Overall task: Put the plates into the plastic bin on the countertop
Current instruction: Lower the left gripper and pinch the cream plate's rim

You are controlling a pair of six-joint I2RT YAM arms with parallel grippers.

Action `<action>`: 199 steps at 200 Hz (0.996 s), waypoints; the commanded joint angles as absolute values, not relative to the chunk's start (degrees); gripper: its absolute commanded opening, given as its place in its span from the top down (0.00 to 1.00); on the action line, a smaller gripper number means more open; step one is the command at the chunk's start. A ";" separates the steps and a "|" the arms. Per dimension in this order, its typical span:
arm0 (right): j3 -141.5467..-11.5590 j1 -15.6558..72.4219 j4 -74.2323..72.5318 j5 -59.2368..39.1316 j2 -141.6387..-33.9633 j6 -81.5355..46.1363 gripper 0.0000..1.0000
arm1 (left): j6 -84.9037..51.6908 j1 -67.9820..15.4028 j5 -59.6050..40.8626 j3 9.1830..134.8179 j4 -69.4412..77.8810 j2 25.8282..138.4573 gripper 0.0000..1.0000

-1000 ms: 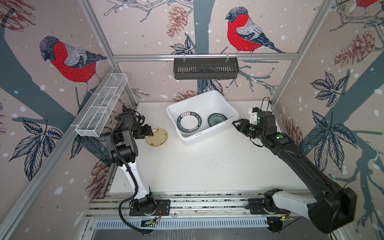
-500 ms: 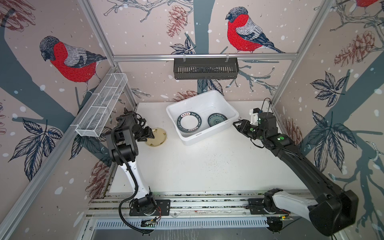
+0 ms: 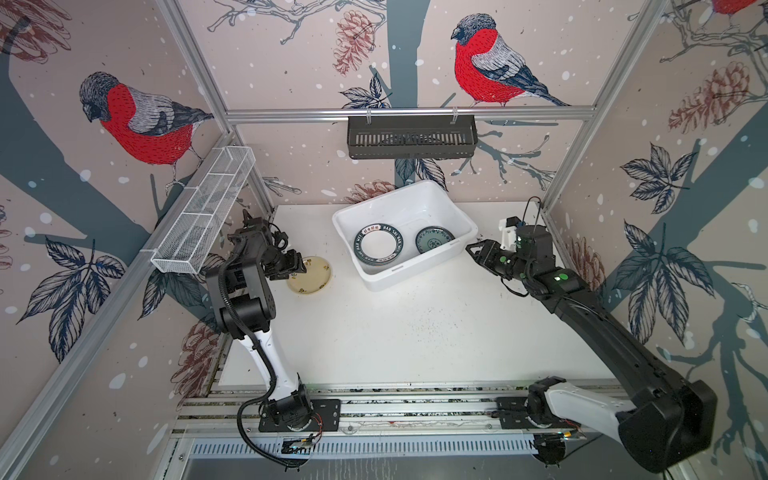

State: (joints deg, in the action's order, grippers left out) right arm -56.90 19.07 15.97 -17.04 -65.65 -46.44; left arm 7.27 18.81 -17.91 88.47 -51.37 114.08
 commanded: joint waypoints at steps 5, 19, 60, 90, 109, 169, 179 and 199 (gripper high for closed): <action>-56.73 19.07 14.84 -16.88 -65.27 -46.58 0.57 | 5.95 19.25 -14.79 87.98 -50.71 113.52 0.33; -56.52 19.07 14.88 -16.88 -65.19 -46.58 0.57 | 5.29 19.25 -15.01 88.20 -51.23 114.33 0.33; -55.91 18.84 14.88 -16.75 -64.75 -46.49 0.57 | 4.66 19.34 -16.56 88.77 -52.47 116.23 0.36; -55.56 18.78 14.85 -16.70 -64.50 -46.65 0.57 | 4.61 19.34 -16.88 89.02 -53.09 117.41 0.37; -55.37 18.80 14.77 -16.70 -64.41 -46.75 0.57 | 4.14 19.34 -17.24 88.11 -52.74 117.25 0.38; -56.11 18.72 14.85 -16.70 -65.28 -46.91 0.57 | 4.30 19.34 -19.43 87.20 -52.67 118.39 0.44; -56.31 18.69 15.01 -16.72 -65.36 -46.82 0.57 | 4.14 19.34 -20.22 86.95 -52.44 118.48 0.46; -56.84 18.72 15.45 -16.70 -65.82 -46.76 0.57 | 4.05 19.36 -21.68 86.80 -52.21 118.62 0.51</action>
